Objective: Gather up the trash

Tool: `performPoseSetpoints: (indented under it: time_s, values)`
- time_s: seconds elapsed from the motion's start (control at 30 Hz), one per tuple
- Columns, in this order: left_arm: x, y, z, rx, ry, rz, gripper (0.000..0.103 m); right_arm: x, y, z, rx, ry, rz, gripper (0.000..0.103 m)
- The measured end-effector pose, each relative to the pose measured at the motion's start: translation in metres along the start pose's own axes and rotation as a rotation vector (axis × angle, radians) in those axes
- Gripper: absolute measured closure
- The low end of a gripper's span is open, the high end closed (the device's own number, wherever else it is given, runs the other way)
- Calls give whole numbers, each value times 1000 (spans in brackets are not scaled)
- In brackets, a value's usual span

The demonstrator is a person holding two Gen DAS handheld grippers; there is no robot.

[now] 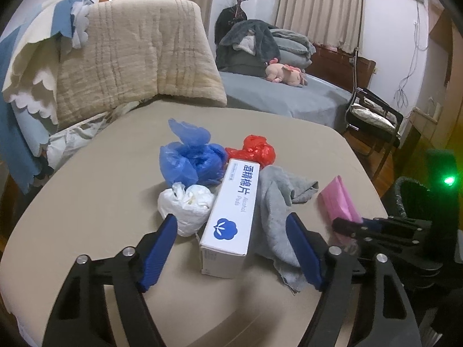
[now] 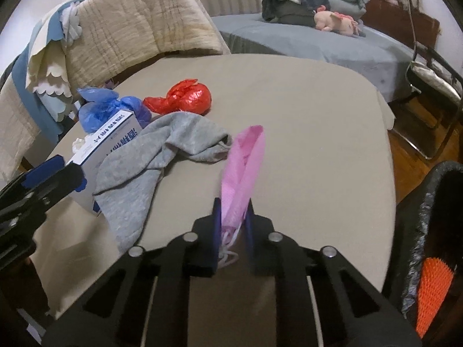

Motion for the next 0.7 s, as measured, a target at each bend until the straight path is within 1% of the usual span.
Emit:
performPoseSetpoints:
  time_s: [0.13,0.23,0.3,0.37,0.53,0.7]
  values:
    - [0,-6,0,11,0,-1,35,-7,8,2,-15,-8,0,91]
    - [-2,-12,-1,26,-2,-8,45,-11,13,3,-24,-16,-3,91]
    - [-3,-17,-3,49,3,-18,61,-14,16,3,-29,-22,-3,91]
    - [-3,-18,-3,58,13,-24,67,-15,18,5,-33,-22,-3,91]
    - [-7,-12,-4,62,24,-15,68,-17,21,6,-40,-29,-5,91]
    - [-6,-19,-3,81,49,-13,68,-16,21,6,-42,-27,-4,91]
Point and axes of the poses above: each gripper's, at about its wrist camera, not at the fingertips, and y roughly against the way its jaws point, x to its left, z to its top, the point moved 2 cm from there along -y, roughly the way its jaws point, and after that the axes turned 7 degrees about -x, right-handed, at the moved point
